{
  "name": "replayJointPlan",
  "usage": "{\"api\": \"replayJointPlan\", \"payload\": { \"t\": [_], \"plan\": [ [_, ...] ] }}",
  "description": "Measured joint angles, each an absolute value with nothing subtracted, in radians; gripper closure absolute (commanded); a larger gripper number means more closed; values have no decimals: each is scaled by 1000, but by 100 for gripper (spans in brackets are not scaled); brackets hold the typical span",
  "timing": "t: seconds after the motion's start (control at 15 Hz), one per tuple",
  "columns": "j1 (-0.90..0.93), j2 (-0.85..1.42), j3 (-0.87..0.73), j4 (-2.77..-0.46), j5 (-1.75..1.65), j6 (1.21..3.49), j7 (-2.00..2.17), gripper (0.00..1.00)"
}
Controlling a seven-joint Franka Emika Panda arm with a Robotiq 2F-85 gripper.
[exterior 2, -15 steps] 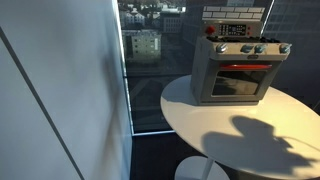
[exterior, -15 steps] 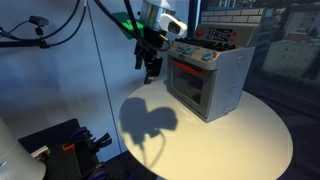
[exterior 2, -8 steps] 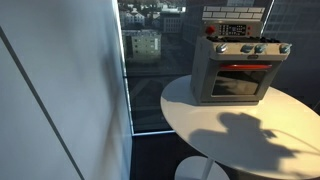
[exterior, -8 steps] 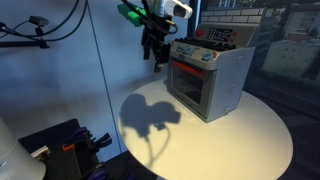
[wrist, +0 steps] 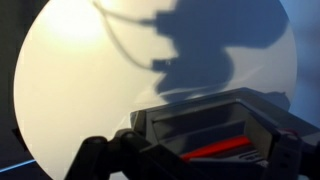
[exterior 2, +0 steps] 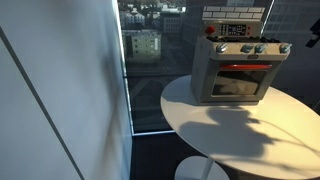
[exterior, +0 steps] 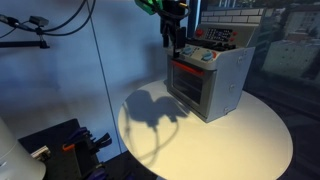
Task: Turn the last knob on the stove anti-clockwise
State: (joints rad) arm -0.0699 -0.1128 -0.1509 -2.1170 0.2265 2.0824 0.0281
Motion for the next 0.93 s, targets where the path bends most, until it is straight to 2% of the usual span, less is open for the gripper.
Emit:
{"api": "replayJointPlan", "payload": {
  "t": [0.6,0.93],
  "plan": [
    [-70,34,-140,-2026,225,2350,207,0],
    [-70,65,-136,-2014,222,2388,233,0]
  ]
}}
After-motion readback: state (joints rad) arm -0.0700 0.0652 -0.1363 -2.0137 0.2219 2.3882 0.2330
